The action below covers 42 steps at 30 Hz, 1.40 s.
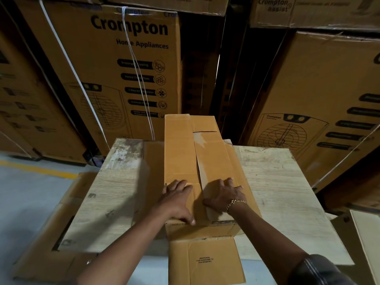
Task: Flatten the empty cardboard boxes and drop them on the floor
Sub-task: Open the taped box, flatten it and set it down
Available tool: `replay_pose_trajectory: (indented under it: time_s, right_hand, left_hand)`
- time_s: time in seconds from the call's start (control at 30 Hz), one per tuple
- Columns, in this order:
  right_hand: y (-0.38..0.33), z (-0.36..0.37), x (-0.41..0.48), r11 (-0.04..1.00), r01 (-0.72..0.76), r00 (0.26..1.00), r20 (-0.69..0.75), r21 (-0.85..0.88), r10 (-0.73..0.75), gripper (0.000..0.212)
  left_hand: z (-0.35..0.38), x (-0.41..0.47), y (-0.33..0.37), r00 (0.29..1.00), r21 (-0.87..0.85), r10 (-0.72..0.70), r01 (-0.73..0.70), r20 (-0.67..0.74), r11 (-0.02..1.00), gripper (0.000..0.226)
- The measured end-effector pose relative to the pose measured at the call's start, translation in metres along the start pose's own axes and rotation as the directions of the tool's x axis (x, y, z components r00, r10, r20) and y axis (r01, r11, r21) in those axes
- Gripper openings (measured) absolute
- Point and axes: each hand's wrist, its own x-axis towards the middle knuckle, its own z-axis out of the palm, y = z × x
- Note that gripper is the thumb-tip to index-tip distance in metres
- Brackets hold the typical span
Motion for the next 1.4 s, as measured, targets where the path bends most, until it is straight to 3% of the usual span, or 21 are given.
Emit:
replay_pose_trajectory:
  time_s: [0.1,0.23,0.53,0.67,0.77,0.93,1.07,1.2,1.27,1.4]
  right_hand:
    - [-0.008,0.000,0.004,0.999,-0.043,0.999,-0.006,-0.007,0.043,0.129]
    - [-0.007,-0.004,0.014,0.999,-0.029,0.999,-0.045,0.027,0.030,0.126]
    - [-0.011,-0.012,0.021,0.995,-0.064,0.995,-0.069,0.080,0.069,0.134]
    - [-0.008,-0.030,0.019,0.990,-0.019,0.996,-0.085,0.139,0.032,0.114]
    - [0.004,-0.044,0.021,0.979,0.033,0.997,-0.069,0.203,-0.019,0.113]
    - [0.037,-0.068,0.021,0.895,0.080,0.995,0.011,0.440,-0.094,0.115]
    - [0.039,-0.068,0.012,0.896,0.139,0.986,0.029,0.422,-0.167,0.104]
    - [0.038,-0.062,0.007,0.909,0.186,0.981,-0.024,0.373,-0.191,0.100]
    - [0.040,-0.062,0.007,0.912,0.193,0.981,-0.040,0.363,-0.192,0.099]
    - [0.041,-0.054,0.006,0.926,0.215,0.976,-0.027,0.309,-0.217,0.100]
  left_hand:
    - [-0.009,0.012,0.008,0.997,0.081,-0.054,0.049,0.058,0.996,0.134]
    - [-0.015,0.015,0.021,0.997,0.249,-0.080,0.078,-0.004,0.965,0.135]
    - [-0.020,0.014,0.028,0.988,0.272,-0.041,0.080,-0.147,0.959,0.126]
    - [-0.014,0.004,0.030,0.960,0.329,-0.019,0.114,-0.278,0.937,0.131]
    - [-0.009,-0.005,0.036,0.895,0.354,0.039,0.135,-0.444,0.925,0.132]
    - [0.027,-0.044,0.044,0.707,0.276,0.114,0.119,-0.698,0.954,0.113]
    - [0.067,-0.081,0.064,0.557,0.168,0.092,0.086,-0.825,0.982,0.086]
    - [0.094,-0.123,0.087,0.495,0.045,0.020,0.038,-0.869,0.998,0.049]
    - [0.115,-0.134,0.086,0.510,0.015,0.017,-0.008,-0.860,1.000,0.022]
    - [0.142,-0.123,0.073,0.705,-0.064,-0.117,0.101,-0.700,0.993,0.044]
